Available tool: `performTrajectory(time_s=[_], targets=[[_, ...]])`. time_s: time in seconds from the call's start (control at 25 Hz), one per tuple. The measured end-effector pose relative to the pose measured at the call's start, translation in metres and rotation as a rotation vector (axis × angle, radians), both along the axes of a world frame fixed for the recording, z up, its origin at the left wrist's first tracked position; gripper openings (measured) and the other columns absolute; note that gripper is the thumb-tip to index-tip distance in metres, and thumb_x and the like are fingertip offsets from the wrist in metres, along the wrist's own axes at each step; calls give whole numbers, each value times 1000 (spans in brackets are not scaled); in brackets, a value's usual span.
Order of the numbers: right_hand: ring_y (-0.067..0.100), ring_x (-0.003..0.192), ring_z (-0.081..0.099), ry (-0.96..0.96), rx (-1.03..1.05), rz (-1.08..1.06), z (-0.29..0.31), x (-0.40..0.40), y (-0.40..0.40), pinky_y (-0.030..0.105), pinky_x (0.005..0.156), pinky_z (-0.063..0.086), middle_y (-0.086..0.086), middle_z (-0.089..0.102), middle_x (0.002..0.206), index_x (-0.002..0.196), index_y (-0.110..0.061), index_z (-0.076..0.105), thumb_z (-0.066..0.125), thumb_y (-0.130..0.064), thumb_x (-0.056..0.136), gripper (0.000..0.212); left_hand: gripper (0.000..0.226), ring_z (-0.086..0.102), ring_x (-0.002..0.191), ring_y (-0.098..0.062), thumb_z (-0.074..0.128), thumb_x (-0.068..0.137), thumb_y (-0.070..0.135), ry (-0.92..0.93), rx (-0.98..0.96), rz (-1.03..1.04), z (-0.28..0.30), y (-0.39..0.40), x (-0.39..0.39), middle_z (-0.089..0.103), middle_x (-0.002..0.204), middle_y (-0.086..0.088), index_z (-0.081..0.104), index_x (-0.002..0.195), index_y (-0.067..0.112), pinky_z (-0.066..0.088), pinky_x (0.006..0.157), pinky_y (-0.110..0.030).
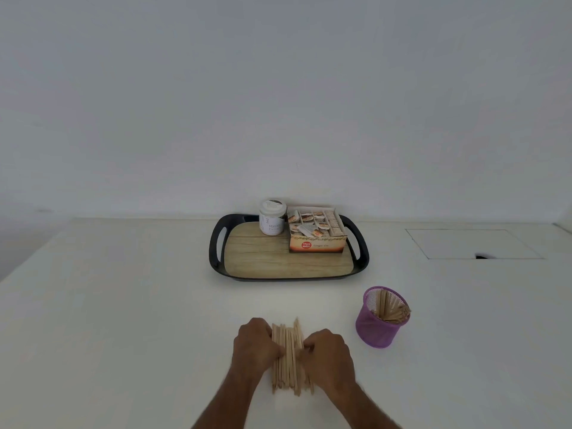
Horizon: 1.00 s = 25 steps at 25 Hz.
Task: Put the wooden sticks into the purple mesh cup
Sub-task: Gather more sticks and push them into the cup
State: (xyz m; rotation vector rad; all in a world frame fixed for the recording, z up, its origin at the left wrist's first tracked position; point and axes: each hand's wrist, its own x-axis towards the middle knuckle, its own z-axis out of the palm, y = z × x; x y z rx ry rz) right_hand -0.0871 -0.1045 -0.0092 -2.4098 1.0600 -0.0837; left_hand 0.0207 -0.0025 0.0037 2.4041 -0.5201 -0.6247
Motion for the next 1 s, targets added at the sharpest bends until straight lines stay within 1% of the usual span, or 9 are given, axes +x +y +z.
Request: performTrajectory(time_s=[0.08, 0.2, 0.32, 0.48, 0.56, 0.64, 0.76, 0.88, 1.0], targets=[[12, 65, 65, -23, 8, -37, 1, 0, -3, 19, 62, 52, -3, 73, 78, 80, -18, 76, 57, -19, 73, 21, 26, 66, 72, -11, 88, 68, 25, 25, -8, 31, 0, 1, 3, 68, 79, 5, 65, 78, 18, 56, 68, -25], [9, 60, 60, -42, 22, -59, 4, 1, -4, 11, 57, 45, -5, 74, 81, 83, -18, 77, 59, -16, 75, 19, 25, 70, 69, -12, 92, 63, 22, 72, -28, 65, -1, 5, 9, 71, 74, 3, 69, 73, 17, 61, 75, -32], [9, 62, 64, -49, 74, -97, 6, 0, -7, 14, 58, 49, -6, 73, 75, 76, -18, 76, 57, -14, 71, 20, 22, 72, 64, -13, 91, 62, 18, 115, -38, 95, -1, 11, 15, 73, 71, 3, 71, 71, 17, 62, 74, -34], [8, 62, 66, -64, 151, -121, 7, -2, -11, 11, 52, 44, -5, 71, 66, 60, -19, 68, 56, -11, 70, 18, 20, 73, 64, -17, 90, 64, 10, 160, -97, 143, -1, 20, 21, 75, 72, -1, 72, 70, 16, 64, 68, -39], [7, 61, 65, -88, 171, -143, 6, -4, -14, 12, 51, 43, -4, 69, 63, 56, -19, 64, 56, -10, 71, 19, 20, 74, 65, -19, 89, 66, 9, 171, -138, 169, 2, 21, 23, 75, 72, -3, 71, 71, 14, 64, 67, -41], [4, 65, 65, -124, 189, -158, 7, -6, -19, 14, 54, 47, -6, 69, 66, 56, -18, 64, 56, -10, 73, 20, 19, 74, 65, -20, 88, 68, 7, 201, -184, 190, 6, 20, 24, 75, 72, -4, 71, 74, 12, 64, 66, -41], [5, 70, 68, -226, 270, -160, 13, -10, -26, 24, 68, 56, -6, 72, 69, 64, -15, 69, 63, -12, 77, 15, 18, 75, 67, -21, 85, 72, 3, 271, -263, 219, 15, 11, 22, 76, 77, -9, 70, 80, 8, 64, 63, -41], [8, 67, 69, -375, 359, -207, 28, -19, -30, 21, 60, 54, -1, 72, 69, 75, -17, 67, 67, -9, 80, 9, 17, 75, 72, -21, 84, 75, 3, 276, -363, 187, 29, -5, 10, 75, 82, -8, 69, 82, 9, 64, 65, -38], [12, 69, 69, -547, 322, -220, 51, -32, -36, 19, 56, 54, -2, 72, 72, 86, -16, 65, 67, -4, 83, 12, 16, 74, 77, -21, 83, 75, 4, 287, -522, 130, 46, -26, -6, 75, 83, -6, 70, 82, 10, 63, 66, -36]])
